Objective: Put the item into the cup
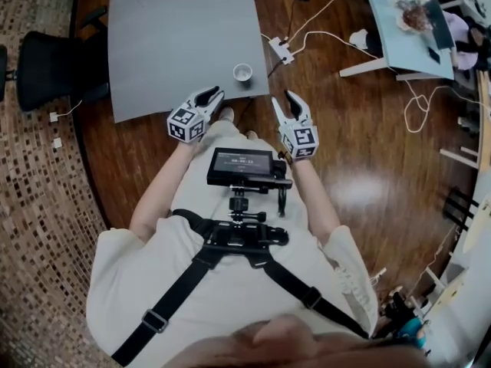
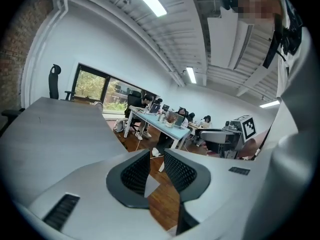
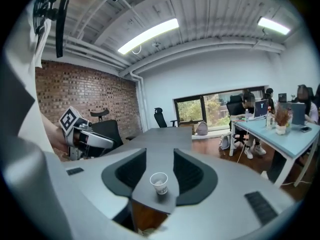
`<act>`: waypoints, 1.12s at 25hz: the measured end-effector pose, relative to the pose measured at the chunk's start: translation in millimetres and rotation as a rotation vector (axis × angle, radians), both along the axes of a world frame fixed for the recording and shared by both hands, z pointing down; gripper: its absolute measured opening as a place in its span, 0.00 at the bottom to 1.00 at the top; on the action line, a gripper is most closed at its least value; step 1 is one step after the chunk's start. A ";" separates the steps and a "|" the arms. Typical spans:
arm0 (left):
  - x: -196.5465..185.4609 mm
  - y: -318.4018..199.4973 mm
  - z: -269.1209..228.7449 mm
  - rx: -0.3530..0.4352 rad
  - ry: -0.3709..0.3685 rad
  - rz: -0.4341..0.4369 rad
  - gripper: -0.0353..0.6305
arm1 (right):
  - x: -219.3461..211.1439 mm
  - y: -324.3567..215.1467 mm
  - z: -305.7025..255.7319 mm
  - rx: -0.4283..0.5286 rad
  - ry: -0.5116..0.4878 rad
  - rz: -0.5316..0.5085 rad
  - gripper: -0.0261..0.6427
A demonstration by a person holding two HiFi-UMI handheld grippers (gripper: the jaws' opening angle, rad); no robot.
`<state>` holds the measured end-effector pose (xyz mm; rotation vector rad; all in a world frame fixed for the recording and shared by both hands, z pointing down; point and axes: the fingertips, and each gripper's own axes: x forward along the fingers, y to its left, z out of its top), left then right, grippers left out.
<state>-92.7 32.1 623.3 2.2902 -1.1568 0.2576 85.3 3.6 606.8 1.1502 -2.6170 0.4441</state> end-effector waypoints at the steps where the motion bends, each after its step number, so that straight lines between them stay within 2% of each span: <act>1: 3.3 3.1 -1.0 0.005 -0.002 -0.009 0.16 | 4.1 3.6 -2.2 -0.002 -0.009 -0.009 0.31; 5: 7.9 17.1 6.2 0.003 0.001 -0.058 0.16 | 9.3 12.5 11.1 -0.036 -0.019 -0.022 0.31; 11: -0.7 42.1 3.3 -0.033 -0.039 -0.110 0.16 | 6.7 15.6 20.1 -0.091 -0.006 -0.040 0.31; 19: -15.4 56.0 2.9 -0.053 -0.009 -0.223 0.16 | 6.4 23.1 12.1 -0.059 0.020 -0.066 0.31; 28: -27.1 38.9 7.3 -0.038 0.010 -0.237 0.16 | 7.1 16.1 14.3 -0.028 0.021 -0.047 0.31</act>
